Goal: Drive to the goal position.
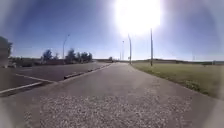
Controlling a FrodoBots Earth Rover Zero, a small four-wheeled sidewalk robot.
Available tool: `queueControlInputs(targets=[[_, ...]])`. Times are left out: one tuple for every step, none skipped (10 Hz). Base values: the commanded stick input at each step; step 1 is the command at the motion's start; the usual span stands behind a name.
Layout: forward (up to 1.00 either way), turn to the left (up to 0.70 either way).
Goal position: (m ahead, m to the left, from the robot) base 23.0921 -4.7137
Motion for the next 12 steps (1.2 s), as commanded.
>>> queueControlInputs(targets=[[1.0,0.0],[1.0,0.0],[1.0,0.0],[1.0,0.0],[1.0,0.0],[1.0,0.0],[1.0,0.0],[1.0,0.0],[1.0,0.0],[1.0,0.0],[1.0,0.0],[1.0,-0.03]])
